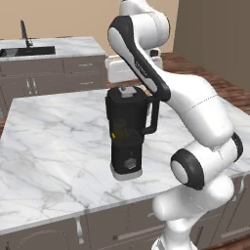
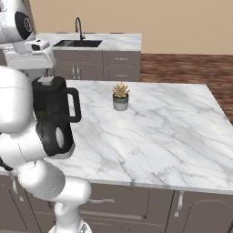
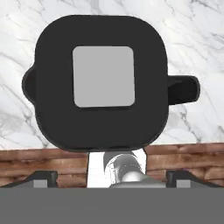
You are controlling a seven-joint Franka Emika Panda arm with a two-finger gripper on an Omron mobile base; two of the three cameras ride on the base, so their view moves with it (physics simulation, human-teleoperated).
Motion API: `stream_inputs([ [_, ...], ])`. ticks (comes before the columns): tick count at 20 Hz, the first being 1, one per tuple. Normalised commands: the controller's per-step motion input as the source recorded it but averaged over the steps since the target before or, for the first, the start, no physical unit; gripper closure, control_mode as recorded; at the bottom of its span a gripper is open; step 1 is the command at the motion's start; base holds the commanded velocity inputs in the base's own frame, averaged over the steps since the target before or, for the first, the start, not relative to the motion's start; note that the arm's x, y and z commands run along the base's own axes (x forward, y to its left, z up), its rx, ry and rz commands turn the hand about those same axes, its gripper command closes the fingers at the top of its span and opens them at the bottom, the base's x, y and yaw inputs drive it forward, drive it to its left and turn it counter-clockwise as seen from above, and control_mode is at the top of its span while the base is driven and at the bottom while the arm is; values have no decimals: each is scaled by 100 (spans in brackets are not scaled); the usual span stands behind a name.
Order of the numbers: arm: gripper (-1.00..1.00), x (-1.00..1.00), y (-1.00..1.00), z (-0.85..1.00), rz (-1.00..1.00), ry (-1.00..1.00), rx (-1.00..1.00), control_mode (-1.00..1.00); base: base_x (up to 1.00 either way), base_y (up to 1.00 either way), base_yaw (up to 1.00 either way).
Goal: Grab the garlic and lemon from the fridge, place them in the blender, close the lid, and turn on the blender to create a marinade.
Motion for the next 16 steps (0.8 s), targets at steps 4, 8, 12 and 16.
stream_inputs([
  [4,-100,-100,-44,-67,0,-13,19,-100,0,0,0],
  [8,100,-100,-21,-95,0,-5,17,-100,0,0,0],
  [12,100,-65,11,-83,0,0,6,-100,0,0,0],
  [16,100,-6,36,-28,0,-5,0,-100,0,0,0],
])
